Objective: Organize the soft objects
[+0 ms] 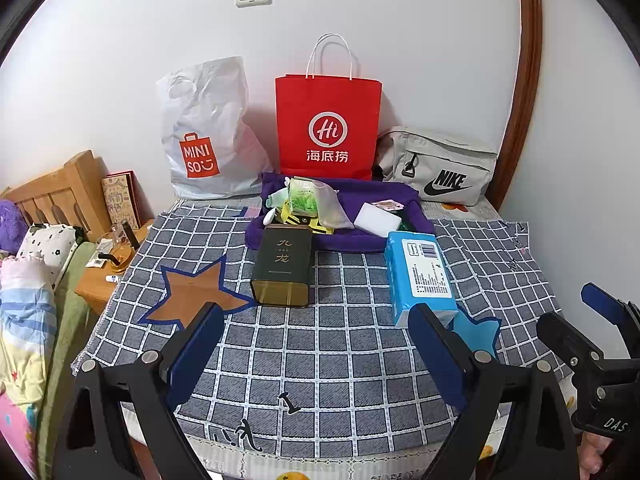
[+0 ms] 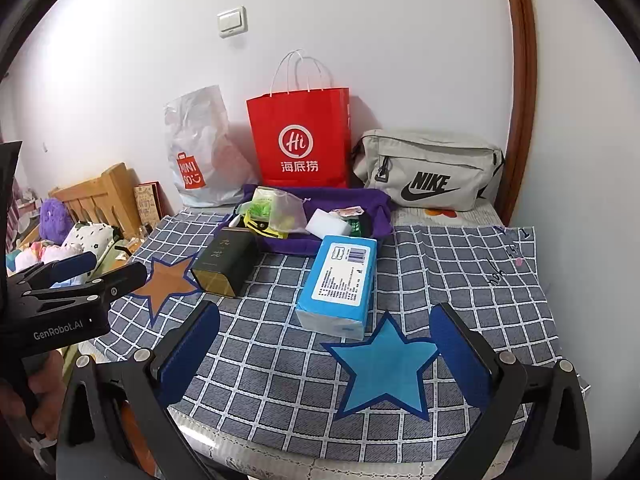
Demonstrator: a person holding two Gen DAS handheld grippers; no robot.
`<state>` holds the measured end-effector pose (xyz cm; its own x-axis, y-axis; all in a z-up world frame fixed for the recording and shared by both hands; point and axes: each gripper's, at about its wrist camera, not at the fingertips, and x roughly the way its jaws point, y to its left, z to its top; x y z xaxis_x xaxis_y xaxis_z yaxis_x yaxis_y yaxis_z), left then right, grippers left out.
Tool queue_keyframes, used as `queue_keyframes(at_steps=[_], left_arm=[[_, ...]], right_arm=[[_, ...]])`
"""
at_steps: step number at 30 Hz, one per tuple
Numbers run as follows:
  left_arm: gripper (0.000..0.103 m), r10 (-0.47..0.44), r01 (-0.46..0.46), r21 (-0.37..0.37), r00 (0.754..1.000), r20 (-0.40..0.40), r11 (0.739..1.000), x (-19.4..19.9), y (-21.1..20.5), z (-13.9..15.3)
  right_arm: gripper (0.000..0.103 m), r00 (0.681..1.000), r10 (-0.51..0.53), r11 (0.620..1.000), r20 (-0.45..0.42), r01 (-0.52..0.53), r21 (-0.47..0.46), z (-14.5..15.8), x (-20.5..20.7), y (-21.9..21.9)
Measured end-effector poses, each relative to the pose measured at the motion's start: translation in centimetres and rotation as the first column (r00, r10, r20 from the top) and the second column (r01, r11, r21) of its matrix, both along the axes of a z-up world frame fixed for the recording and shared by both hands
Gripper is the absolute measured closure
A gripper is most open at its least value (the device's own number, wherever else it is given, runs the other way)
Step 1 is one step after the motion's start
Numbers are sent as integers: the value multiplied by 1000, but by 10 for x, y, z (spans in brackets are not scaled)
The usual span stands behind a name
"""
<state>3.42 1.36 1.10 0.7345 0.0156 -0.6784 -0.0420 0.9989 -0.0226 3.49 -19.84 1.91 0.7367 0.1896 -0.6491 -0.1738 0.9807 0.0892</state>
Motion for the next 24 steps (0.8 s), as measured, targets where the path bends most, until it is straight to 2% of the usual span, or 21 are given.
queue_keyframes(at_steps=[24], left_arm=[[10,-2,2,0,1000,1,1000,0,0,0]], right_arm=[[0,1000,8,1000,3,-8,-1,2,0,1]])
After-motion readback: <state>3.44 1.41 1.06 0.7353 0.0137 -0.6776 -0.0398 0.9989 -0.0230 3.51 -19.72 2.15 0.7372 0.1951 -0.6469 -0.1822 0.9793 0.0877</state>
